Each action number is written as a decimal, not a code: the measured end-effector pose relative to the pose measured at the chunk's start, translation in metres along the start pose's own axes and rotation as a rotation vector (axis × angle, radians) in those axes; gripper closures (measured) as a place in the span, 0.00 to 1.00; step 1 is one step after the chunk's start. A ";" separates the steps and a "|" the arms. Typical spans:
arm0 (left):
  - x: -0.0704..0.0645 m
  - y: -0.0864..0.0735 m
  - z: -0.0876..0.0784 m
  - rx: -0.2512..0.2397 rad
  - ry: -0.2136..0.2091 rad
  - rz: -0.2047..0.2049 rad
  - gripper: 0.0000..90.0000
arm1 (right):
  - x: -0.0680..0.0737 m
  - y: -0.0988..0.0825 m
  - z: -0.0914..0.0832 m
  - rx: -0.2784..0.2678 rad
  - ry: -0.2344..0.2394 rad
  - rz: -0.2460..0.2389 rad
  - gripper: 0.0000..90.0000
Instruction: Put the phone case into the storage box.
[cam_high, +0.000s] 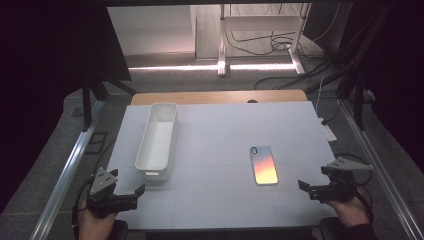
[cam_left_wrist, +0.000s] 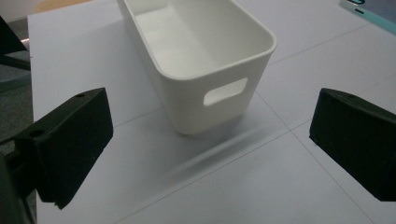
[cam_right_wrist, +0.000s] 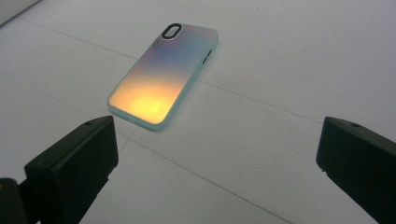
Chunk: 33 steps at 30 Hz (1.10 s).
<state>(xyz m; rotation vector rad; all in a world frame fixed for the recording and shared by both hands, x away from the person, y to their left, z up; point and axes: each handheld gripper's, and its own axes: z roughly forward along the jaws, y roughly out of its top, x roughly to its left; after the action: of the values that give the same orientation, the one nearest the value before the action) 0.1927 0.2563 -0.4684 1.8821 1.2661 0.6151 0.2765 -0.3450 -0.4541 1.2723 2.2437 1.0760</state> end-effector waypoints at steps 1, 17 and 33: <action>0.001 0.000 -0.001 -0.005 0.001 -0.012 0.00 | 0.000 0.000 0.000 0.000 0.002 -0.002 0.00; 0.004 -0.002 -0.002 -0.019 -0.021 -0.030 0.00 | 0.001 0.001 0.003 0.024 0.006 -0.008 0.00; 0.003 -0.002 -0.003 -0.022 -0.025 -0.022 0.00 | 0.006 0.007 0.008 0.038 0.031 -0.008 0.00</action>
<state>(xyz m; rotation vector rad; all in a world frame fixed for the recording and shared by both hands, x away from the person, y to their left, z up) 0.1902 0.2605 -0.4684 1.8496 1.2582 0.5901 0.2822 -0.3341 -0.4541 1.2689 2.3007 1.0610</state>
